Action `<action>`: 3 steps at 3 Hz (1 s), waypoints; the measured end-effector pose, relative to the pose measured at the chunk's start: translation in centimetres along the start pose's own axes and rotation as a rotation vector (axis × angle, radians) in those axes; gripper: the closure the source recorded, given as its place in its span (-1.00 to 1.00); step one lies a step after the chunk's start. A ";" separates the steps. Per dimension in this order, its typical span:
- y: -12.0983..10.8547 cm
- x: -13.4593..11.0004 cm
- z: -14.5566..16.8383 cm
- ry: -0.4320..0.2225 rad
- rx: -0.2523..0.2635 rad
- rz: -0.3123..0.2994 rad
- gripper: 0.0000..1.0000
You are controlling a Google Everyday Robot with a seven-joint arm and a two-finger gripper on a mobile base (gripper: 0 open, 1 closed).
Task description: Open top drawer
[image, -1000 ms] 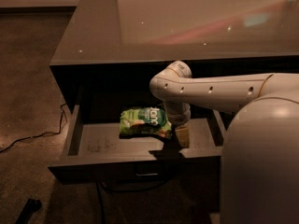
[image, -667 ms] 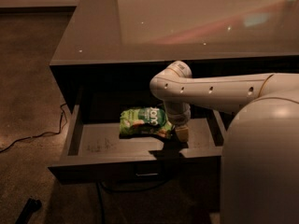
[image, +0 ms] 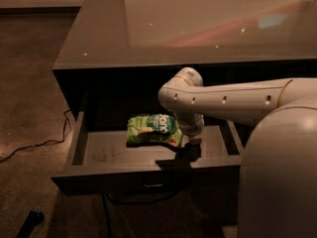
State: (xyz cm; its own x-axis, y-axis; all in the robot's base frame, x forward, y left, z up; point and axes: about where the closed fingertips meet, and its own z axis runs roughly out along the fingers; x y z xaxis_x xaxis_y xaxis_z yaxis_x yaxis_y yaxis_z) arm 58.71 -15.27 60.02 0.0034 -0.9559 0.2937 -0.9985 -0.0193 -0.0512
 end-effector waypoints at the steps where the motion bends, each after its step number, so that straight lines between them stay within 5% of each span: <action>1: 0.5 0.8 0.0 0.035 0.007 0.013 1.00; 3: 1.4 1.6 0.0 0.083 0.005 0.014 1.00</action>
Offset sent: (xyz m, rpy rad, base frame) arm -0.0131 -0.0151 0.0067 -0.0766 -0.0236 -0.0270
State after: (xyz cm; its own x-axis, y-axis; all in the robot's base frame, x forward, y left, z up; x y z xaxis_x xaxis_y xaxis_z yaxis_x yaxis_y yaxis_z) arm 57.32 -16.80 60.40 -0.0154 -0.9285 0.3711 -0.9981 -0.0076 -0.0605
